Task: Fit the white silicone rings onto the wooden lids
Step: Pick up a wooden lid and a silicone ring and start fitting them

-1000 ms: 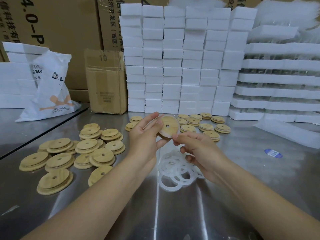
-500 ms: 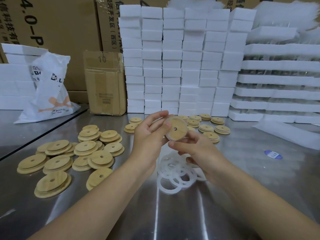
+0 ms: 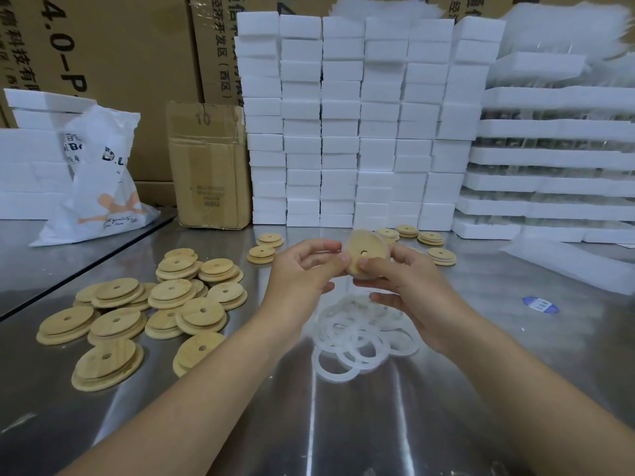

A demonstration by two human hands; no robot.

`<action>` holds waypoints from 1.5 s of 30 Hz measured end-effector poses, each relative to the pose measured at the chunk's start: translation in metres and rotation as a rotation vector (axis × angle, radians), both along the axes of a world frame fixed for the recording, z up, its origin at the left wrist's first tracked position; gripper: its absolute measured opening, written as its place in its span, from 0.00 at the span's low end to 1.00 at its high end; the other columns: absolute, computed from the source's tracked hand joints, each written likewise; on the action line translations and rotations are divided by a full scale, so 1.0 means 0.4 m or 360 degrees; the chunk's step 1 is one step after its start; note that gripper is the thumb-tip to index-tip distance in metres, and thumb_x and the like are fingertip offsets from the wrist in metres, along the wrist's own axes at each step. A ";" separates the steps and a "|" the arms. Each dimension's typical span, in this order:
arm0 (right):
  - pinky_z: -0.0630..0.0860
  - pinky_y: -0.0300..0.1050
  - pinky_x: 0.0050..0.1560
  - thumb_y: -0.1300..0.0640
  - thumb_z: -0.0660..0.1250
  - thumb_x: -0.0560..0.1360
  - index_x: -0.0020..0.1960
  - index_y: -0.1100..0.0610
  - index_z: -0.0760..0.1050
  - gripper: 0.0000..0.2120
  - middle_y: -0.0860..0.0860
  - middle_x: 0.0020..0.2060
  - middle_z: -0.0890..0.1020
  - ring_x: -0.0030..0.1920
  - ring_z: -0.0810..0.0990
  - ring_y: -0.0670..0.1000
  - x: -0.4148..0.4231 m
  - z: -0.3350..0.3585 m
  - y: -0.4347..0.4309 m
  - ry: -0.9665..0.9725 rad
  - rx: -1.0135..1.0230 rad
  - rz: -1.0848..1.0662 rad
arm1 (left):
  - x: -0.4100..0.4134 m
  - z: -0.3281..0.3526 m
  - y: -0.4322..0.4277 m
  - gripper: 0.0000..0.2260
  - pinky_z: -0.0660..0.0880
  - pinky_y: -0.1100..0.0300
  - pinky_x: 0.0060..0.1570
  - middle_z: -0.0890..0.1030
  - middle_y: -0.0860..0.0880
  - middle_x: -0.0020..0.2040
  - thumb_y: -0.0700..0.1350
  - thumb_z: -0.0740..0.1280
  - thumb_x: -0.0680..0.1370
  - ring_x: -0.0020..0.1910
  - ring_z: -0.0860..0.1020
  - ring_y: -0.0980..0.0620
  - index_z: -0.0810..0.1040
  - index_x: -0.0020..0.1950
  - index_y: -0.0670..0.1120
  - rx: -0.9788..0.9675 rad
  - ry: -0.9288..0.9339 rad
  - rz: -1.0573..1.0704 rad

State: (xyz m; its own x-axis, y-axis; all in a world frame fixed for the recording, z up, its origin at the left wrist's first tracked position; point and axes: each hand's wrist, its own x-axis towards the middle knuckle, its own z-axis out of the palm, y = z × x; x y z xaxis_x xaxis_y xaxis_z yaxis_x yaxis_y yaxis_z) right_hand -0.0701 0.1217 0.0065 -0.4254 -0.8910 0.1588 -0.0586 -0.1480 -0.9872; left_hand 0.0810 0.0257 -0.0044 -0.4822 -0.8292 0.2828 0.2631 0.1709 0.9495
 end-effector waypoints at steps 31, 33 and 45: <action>0.81 0.43 0.48 0.49 0.75 0.79 0.55 0.57 0.83 0.12 0.54 0.50 0.88 0.46 0.86 0.49 -0.020 0.008 0.006 -0.0036 -0.0141 0.0075 | 0.003 0.010 0.001 0.06 0.77 0.53 0.55 0.90 0.51 0.50 0.49 0.72 0.83 0.52 0.87 0.57 0.86 0.52 0.47 0.0025 -0.0206 -0.0148; 0.82 0.40 0.45 0.49 0.75 0.78 0.54 0.56 0.83 0.11 0.55 0.50 0.88 0.45 0.86 0.48 -0.019 0.011 0.005 -0.0026 -0.0146 0.0090 | 0.004 0.011 0.001 0.06 0.76 0.52 0.56 0.90 0.51 0.50 0.49 0.72 0.83 0.52 0.87 0.57 0.86 0.52 0.48 0.0037 -0.0198 -0.0145; 0.82 0.38 0.43 0.49 0.79 0.74 0.54 0.52 0.86 0.12 0.51 0.50 0.89 0.48 0.88 0.48 -0.030 0.002 0.007 0.0204 -0.0196 0.0068 | 0.021 0.018 -0.007 0.04 0.79 0.57 0.52 0.90 0.49 0.48 0.47 0.75 0.80 0.53 0.87 0.54 0.88 0.51 0.47 -0.0191 -0.0305 -0.0057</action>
